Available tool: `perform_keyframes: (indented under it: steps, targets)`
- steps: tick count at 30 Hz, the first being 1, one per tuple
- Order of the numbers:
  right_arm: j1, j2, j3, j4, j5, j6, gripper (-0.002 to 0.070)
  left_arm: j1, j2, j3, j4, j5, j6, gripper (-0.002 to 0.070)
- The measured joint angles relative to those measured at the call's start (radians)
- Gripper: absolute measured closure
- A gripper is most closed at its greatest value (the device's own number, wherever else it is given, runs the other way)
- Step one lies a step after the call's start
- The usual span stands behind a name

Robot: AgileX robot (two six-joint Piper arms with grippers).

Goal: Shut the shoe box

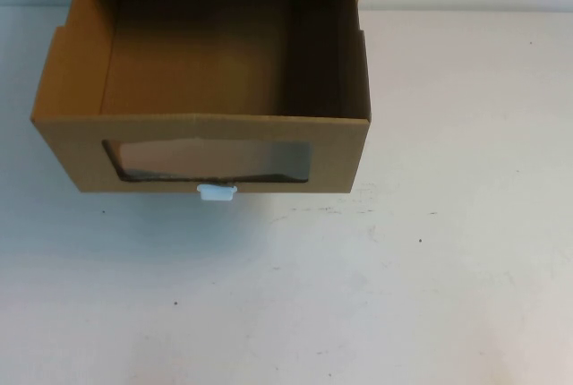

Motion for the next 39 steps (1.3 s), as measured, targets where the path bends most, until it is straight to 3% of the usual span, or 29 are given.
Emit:
perform_keyframes:
  steps: [39]
  targets:
    - [0.0, 0.0, 0.0, 0.0, 0.0, 0.0, 0.0689, 0.0, 0.0, 0.0, -0.002, -0.027, 0.0, 0.068]
